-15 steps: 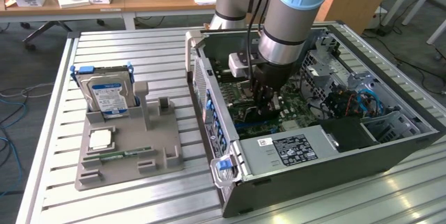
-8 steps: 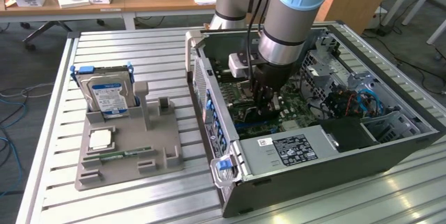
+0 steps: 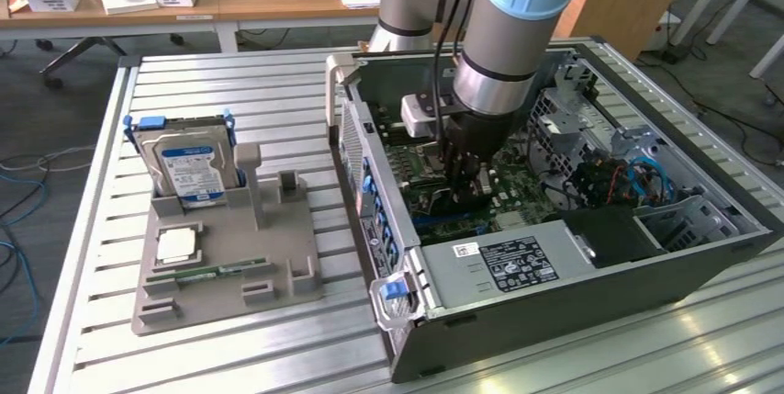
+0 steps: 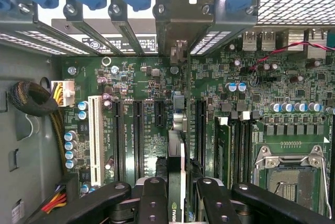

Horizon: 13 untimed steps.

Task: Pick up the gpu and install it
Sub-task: 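Insert the gpu into the slot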

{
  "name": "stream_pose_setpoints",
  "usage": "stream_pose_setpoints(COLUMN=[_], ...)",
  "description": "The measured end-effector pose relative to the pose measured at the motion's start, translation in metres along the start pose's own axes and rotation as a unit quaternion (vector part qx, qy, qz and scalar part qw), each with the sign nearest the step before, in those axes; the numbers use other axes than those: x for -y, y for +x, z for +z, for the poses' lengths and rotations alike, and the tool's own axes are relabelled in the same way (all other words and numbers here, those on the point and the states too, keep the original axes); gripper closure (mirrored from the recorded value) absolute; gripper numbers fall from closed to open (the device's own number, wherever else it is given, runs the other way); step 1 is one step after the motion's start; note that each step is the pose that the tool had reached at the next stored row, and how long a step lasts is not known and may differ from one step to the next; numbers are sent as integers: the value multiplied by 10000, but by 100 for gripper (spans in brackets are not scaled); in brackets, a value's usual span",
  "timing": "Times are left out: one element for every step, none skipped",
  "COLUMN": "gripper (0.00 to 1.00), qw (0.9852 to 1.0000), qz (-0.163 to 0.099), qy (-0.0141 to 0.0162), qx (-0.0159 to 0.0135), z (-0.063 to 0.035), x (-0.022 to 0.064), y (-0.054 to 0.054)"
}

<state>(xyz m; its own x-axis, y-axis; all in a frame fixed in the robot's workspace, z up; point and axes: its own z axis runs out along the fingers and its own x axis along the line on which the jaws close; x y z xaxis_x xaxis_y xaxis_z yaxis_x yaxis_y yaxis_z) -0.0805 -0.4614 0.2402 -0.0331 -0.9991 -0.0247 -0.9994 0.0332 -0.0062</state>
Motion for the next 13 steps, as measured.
stream_pose_setpoints(gripper=[74,74,74,74,74,74,74,74,74,74,74,74,74], qw=[10000,10000,10000,10000,10000,10000,10000,10000,10000,10000,10000,10000,10000], qz=[0,0,-1,-2,-1,-1,-1,-2,-2,-2,-3,-3,-3], qy=[2,5,6,9,11,12,14,16,16,18,19,20,22], qx=[0,0,0,0,0,0,0,0,0,0,0,0,0], z=[0,0,-1,0,0,-1,-1,0,-1,0,0,0,0], x=[-2,-5,-6,-8,-11,-12,-14,-15,-15,-16,-17,-19,-21], y=[0,0,1,1,1,1,1,1,1,1,1,2,2])
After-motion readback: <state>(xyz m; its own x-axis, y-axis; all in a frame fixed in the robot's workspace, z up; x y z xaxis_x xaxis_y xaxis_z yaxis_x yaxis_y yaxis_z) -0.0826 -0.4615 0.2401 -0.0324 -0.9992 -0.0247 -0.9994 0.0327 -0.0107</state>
